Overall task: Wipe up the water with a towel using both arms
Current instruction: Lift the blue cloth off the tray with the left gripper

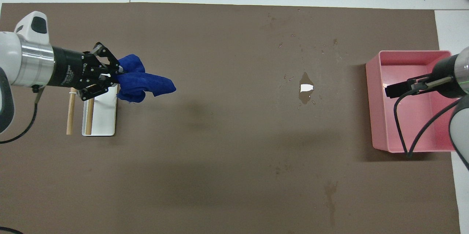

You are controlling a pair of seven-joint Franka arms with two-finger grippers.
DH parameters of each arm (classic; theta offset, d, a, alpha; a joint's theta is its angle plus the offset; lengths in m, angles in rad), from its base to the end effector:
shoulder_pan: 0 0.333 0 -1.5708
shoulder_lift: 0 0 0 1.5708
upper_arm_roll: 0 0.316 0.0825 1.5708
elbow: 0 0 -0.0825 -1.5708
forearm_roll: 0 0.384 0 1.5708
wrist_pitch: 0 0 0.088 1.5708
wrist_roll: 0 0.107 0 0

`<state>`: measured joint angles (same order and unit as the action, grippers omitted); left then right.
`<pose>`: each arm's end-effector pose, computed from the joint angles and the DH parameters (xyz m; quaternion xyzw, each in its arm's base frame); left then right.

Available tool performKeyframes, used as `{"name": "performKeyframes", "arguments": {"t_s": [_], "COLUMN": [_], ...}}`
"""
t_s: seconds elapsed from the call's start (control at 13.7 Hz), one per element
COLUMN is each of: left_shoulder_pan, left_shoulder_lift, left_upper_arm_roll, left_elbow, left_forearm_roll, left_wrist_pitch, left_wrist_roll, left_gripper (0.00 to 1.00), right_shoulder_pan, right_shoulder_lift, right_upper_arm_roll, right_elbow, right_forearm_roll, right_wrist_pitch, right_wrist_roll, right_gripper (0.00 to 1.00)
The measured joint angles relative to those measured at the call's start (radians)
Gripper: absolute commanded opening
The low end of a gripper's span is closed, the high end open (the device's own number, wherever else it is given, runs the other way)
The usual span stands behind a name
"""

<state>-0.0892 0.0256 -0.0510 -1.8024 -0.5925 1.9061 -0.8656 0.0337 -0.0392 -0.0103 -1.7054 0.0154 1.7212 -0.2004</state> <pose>0.5708 -0.1209 0.5410 0.8631 0.4187 -0.1022 0.2632 0.5537 0.0143 0.5955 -0.9934 -0.1107 -0.0281 0.0054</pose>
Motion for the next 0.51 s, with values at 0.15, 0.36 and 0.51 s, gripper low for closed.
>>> {"name": "performKeyframes", "arguments": {"t_s": [0.15, 0.36, 0.51], "left_shoulder_pan": [-0.066, -0.171, -0.248], "left_shoulder_lift": [0.000, 0.000, 0.002], "left_upper_arm_roll": [-0.004, -0.006, -0.007], "left_elbow": [-0.001, -0.014, -0.039], "left_forearm_roll": [-0.075, -0.154, -0.161], "left_wrist_pitch": [0.014, 0.176, 0.323], "left_wrist_roll": [-0.203, -0.571, -0.812], "left_gripper": [0.00, 0.00, 0.00], "right_shoulder_pan": [0.019, 0.040, 0.042], "right_shoulder_lift": [0.000, 0.000, 0.000], "right_upper_arm_roll": [0.001, 0.002, 0.002], "right_elbow": [0.000, 0.000, -0.003], "right_forearm_roll": [0.000, 0.062, 0.155], "right_wrist_pitch": [0.000, 0.000, -0.002], "right_wrist_roll": [-0.005, 0.064, 0.261], "right_gripper": [1.00, 1.00, 1.00]}}
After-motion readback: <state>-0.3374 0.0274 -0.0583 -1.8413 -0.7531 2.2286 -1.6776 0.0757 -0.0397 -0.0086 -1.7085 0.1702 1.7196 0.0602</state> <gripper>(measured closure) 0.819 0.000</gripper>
